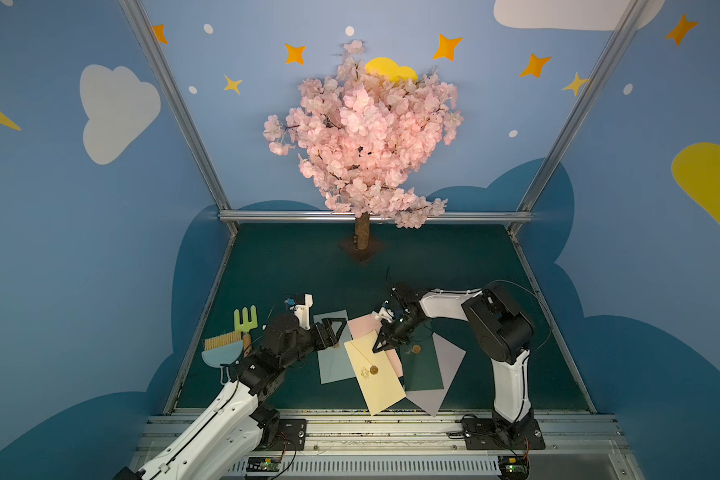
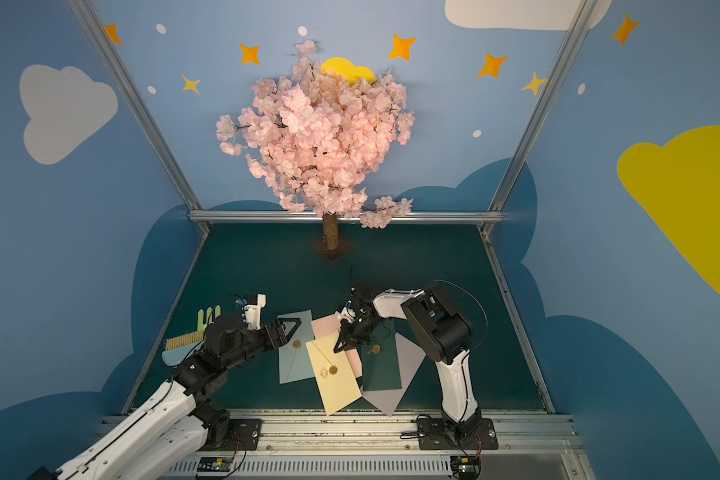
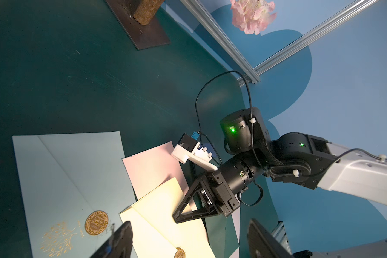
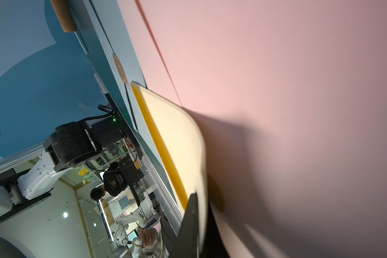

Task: Open the envelope
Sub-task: Open the envelope flap on the envelope.

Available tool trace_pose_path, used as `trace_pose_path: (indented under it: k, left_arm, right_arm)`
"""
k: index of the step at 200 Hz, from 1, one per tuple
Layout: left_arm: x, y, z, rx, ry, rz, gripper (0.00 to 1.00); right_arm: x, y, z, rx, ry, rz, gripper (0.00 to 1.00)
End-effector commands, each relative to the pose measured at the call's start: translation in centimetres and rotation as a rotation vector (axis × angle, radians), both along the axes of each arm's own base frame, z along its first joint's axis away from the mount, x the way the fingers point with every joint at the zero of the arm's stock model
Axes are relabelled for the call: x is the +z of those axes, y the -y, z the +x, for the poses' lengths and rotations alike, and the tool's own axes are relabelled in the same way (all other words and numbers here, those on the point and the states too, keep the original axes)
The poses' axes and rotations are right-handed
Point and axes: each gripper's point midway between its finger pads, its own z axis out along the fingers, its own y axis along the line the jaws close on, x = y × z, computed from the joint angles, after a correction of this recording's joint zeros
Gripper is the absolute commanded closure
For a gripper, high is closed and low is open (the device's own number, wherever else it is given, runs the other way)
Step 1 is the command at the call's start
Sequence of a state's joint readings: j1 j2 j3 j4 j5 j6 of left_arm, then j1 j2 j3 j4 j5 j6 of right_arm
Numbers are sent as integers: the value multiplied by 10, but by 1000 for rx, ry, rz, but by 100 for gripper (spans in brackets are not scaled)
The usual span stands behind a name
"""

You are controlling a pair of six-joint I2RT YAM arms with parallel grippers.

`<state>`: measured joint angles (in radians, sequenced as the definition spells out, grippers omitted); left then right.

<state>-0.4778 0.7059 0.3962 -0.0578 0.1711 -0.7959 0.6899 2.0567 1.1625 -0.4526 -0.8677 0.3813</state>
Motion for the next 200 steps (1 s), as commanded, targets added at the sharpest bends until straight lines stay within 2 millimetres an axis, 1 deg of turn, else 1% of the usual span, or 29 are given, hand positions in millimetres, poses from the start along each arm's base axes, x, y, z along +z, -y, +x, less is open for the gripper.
trace_pose_path:
  k: [1,41,52,61,87,111,136,152,163,188,200]
  left_arm:
    - [-2,-2,-1,1,-2,8,19]
    - [-6,2,0,-11,-21,-1,19]
    - [-6,4,0,-18,-24,-5,19]
    - [-6,4,1,-20,-24,-6,19]
    - [-4,3,0,-19,-17,-5,19]
    - [-2,2,0,-17,-9,-1,19]
    - [-2,3,0,-21,-10,-4,19]
    - [-1,5,0,-27,-7,-7,19]
    - [2,5,0,-30,-1,-10,19]
    - [2,10,3,-46,0,-25,21]
    - [2,22,0,-104,-20,-58,24]
  right_arm:
    - [-45,25,-11,2,-34,-169,100]
    - [-43,26,-6,2,-16,-191,100]
    - [-40,24,-5,4,-11,-186,100]
    - [-33,22,-3,5,-3,-170,100]
    - [6,8,5,6,49,-84,100]
    - [49,-1,8,10,87,-3,100]
    - [91,-4,11,8,138,61,100]
    - [112,3,19,-21,190,64,100]
    - [124,11,32,-62,224,71,100]
    - [138,40,66,-190,277,45,100]
    - [143,53,79,-242,302,30,100]
